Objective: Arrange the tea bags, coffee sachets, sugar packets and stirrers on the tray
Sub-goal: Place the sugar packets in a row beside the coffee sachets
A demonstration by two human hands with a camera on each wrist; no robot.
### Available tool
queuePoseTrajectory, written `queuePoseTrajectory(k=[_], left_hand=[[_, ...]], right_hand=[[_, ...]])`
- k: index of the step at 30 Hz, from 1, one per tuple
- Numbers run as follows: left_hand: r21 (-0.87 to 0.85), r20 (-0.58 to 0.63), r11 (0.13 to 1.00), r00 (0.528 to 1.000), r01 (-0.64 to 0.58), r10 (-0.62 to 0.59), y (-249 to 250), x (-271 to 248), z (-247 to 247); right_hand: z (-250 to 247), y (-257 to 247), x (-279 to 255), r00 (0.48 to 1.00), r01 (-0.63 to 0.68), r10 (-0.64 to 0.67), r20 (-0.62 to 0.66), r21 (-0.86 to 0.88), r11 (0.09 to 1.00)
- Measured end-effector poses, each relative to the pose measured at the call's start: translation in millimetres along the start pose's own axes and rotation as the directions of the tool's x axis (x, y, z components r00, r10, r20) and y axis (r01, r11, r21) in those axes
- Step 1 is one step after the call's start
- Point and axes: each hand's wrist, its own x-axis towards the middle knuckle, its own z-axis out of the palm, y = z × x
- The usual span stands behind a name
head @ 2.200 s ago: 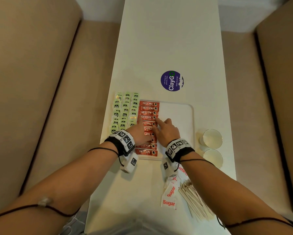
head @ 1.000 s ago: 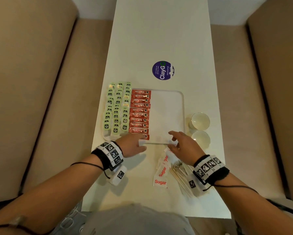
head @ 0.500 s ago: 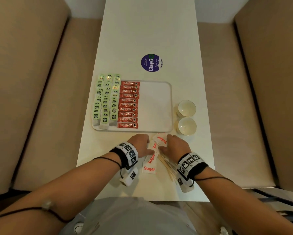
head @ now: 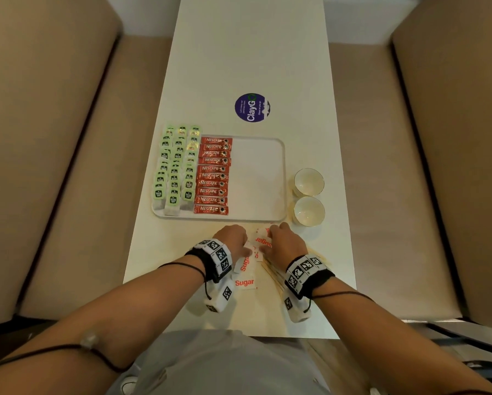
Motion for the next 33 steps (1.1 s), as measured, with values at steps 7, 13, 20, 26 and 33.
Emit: queuePoseTrajectory(k=[7,13,20,26,33], left_hand=[[-0.337,0.037,0.941,0.999,0.027,-0.016,-21.9,-2.8,-2.5],[-0.632,0.061,0.775,0.997,0.01,0.037,-35.4,-15.6,-17.8],[-0.867,0.054,0.498,0.995,0.005,0.084,-36.0,-30.6,-29.8],[-0.962,0.072,0.267,0.996,0.055,0.055,-27.4,-35.8,-33.5],[-0.979,0.064,0.201,0.995,0.046,0.083,-24.1,-42.3,-29.0]], right_hand=[[-4.8,-0.3,-4.0,0.998,0.038,-0.044,0.042,0.139,0.99],[-9.0,9.8,-4.8,0.994,0.059,-0.093,0.061,0.421,0.905],[-22.8,-7.7,-9.2,0.977,0.142,-0.209,0.03,0.641,0.755],[-22.7,-24.6,-6.1,0.977,0.16,-0.215,0.002,0.659,0.735],[-27.0,-32.0,-8.1,0.974,0.172,-0.224,-0.016,0.697,0.696]])
